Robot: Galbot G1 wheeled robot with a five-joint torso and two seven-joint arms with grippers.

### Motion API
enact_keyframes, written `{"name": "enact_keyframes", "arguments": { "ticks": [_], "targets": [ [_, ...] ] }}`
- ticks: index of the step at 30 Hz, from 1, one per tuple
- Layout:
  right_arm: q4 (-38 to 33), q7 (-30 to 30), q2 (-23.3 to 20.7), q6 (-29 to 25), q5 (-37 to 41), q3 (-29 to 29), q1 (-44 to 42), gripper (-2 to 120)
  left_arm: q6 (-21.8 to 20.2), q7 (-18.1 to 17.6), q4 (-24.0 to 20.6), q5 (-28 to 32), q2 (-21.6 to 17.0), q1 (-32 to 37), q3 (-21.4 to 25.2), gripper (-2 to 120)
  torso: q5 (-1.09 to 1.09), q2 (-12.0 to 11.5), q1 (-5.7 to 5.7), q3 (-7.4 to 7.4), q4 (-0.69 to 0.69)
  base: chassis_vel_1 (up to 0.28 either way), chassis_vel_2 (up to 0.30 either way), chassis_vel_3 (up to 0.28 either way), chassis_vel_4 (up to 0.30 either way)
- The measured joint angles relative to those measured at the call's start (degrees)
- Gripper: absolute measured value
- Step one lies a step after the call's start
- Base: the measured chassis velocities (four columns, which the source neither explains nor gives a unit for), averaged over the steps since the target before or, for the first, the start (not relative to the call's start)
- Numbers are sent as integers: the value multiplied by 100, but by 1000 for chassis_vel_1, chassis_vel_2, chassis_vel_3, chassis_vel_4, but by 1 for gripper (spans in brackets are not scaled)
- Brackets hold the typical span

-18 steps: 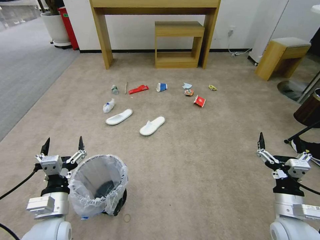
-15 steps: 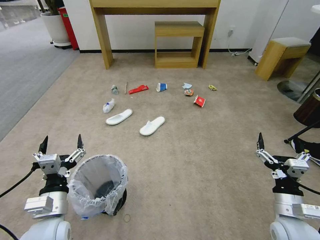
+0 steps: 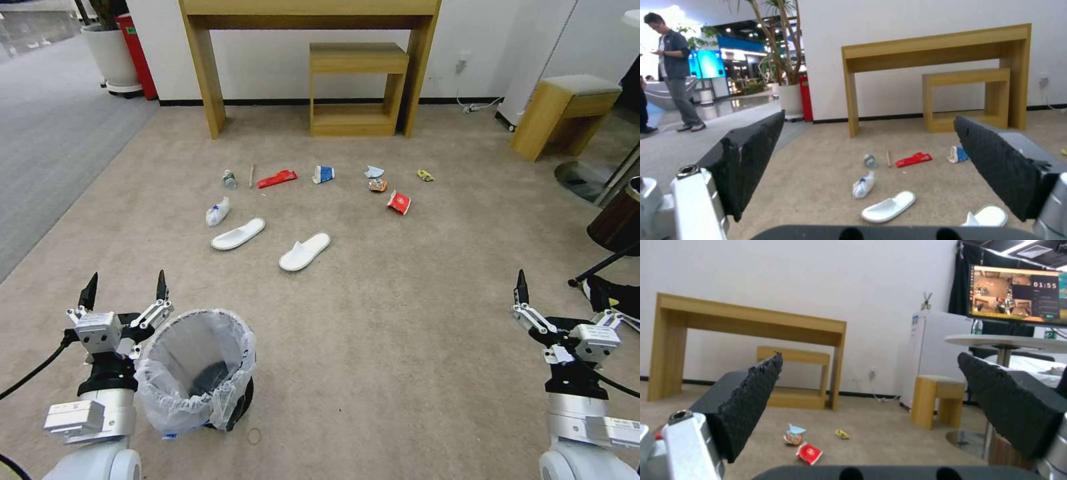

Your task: Pick up the trash bin and place the garbage on the floor into it.

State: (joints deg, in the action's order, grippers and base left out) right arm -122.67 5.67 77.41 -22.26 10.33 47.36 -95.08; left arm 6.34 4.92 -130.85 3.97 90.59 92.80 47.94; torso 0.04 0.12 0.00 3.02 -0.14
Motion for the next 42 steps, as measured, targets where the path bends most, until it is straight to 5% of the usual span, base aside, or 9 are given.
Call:
{"name": "enact_keyframes", "arguments": {
  "ticks": [42],
  "targets": [
    [58, -7, 108, -176, -199, -24, 13, 100, 62, 102, 31, 58, -126, 164, 48, 100, 0, 0, 0, 0, 0, 40, 38, -42, -38]
  ]
}}
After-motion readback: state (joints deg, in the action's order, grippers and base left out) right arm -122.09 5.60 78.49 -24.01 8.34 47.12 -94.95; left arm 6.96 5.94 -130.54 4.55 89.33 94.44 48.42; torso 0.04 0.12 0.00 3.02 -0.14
